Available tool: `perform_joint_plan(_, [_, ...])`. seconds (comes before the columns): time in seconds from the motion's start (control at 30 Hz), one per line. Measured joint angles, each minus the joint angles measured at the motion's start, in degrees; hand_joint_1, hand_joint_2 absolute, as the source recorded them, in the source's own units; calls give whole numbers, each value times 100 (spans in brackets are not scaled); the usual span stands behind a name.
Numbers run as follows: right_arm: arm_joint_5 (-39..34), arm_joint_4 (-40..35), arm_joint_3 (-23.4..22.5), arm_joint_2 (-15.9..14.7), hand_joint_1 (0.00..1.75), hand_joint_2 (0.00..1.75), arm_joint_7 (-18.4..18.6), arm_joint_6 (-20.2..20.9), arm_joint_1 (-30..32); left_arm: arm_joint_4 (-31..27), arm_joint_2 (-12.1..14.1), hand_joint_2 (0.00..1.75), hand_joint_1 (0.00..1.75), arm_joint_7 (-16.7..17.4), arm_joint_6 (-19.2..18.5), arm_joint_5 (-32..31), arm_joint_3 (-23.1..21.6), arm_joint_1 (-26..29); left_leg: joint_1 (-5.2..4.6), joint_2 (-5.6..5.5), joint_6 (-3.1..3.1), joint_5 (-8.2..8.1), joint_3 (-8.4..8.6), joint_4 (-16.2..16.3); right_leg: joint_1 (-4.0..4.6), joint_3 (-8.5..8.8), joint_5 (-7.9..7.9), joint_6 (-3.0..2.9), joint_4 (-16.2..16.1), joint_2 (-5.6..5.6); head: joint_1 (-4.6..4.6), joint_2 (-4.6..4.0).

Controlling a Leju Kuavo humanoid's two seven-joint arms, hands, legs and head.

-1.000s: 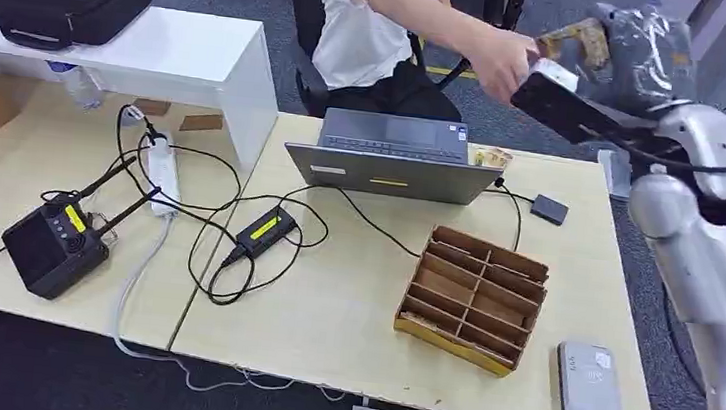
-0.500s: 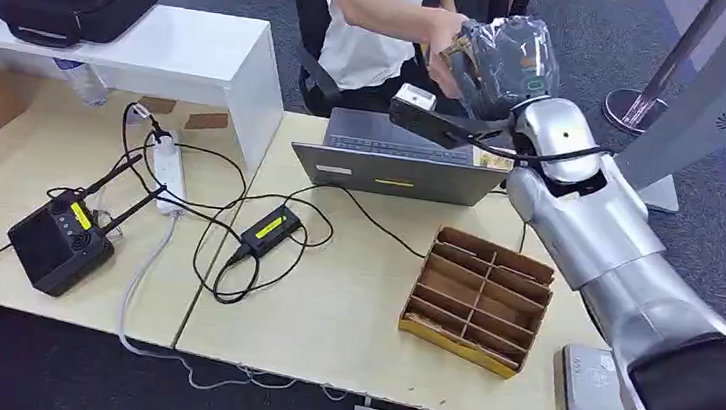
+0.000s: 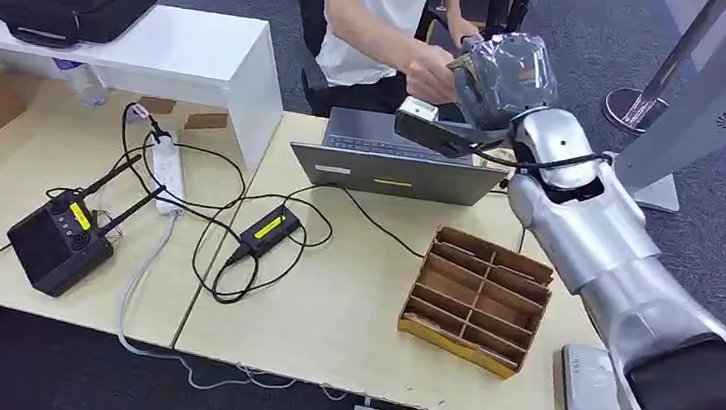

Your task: Pass the card to the sensor for recognition and then transmit it.

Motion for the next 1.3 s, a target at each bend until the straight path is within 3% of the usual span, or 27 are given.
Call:
perform_joint_plan(0.4, [-105,50,-46,-22,0,175,-297,-11,98,26,2,175,0,-59,18,157,-13,13,-1,2,0,0,2,0,-1,-1,0,0,-1,2,0,2])
perform_joint_plan(0.6, [-319,-669,-149,-293,0,175,-641,-112,692,28,4,175,0,-77,66,385,-11,39,-1,2,0,0,3,0,-1,0,0,0,-1,1,0,2])
perform_joint_plan(0.8, [-417,-1505,-267,-671,0,175,-706,-120,1303,28,17,175,0,-118,103,505,-11,62,-2,6,1,-1,0,0,-1,-2,0,0,-4,4,0,2])
perform_joint_plan(1.3, [-417,-1919,-317,-866,0,175,-710,-118,1467,28,17,175,0,-120,111,513,-11,65,-1,6,0,0,1,0,-1,-2,2,-2,-3,4,0,2])
